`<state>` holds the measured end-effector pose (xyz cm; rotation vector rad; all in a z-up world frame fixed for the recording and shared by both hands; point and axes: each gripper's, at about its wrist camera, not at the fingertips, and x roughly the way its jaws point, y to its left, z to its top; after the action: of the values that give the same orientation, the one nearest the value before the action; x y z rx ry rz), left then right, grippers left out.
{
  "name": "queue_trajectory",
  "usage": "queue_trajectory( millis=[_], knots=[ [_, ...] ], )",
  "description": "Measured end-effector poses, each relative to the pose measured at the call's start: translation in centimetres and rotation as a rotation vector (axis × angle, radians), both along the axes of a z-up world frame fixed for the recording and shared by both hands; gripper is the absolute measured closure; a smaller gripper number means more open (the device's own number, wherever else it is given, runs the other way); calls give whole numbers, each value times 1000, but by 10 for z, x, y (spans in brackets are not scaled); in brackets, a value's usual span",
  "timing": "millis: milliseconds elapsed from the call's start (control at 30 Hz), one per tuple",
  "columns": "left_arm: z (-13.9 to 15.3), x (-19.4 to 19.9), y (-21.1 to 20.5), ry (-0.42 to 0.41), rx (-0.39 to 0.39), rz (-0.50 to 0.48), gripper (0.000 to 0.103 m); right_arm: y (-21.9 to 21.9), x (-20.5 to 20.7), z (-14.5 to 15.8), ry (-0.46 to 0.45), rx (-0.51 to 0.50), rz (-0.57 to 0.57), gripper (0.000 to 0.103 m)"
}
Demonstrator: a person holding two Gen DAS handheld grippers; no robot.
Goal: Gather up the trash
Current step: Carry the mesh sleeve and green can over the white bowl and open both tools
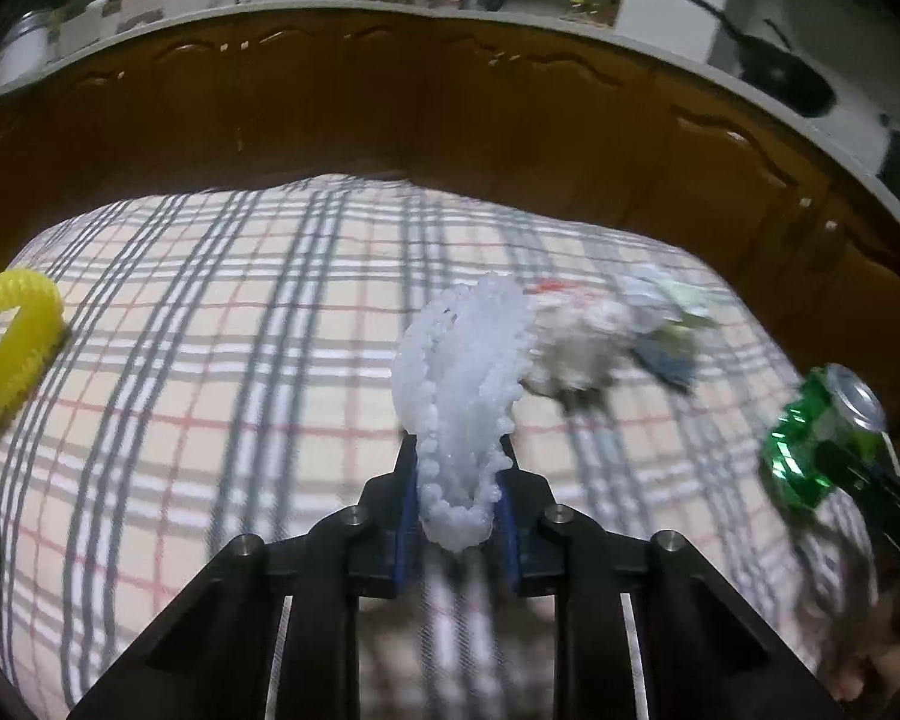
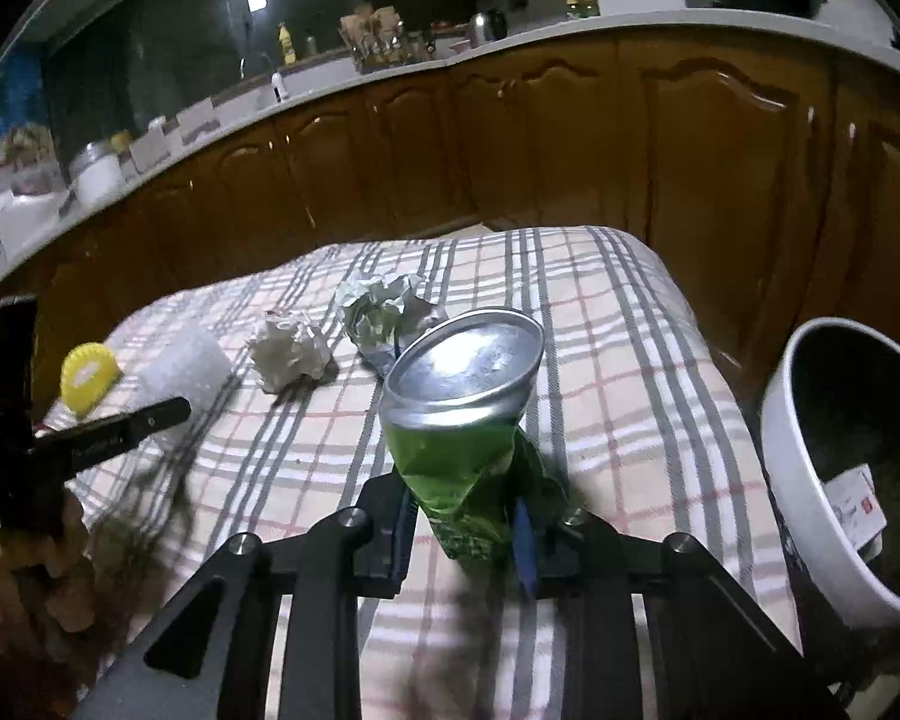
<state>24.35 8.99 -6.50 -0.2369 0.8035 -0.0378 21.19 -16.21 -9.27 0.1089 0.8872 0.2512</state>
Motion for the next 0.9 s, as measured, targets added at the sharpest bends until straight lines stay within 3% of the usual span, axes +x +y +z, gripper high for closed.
queue_trajectory(
  millis=[433, 900],
  knots=[
    [21, -29, -91, -38, -38, -256, 82, -63, -41, 25, -12, 152, -101, 76],
    [30, -23, -154, -56, -22, -398, 82, -115, -72, 37, -47, 165, -215, 77]
  ],
)
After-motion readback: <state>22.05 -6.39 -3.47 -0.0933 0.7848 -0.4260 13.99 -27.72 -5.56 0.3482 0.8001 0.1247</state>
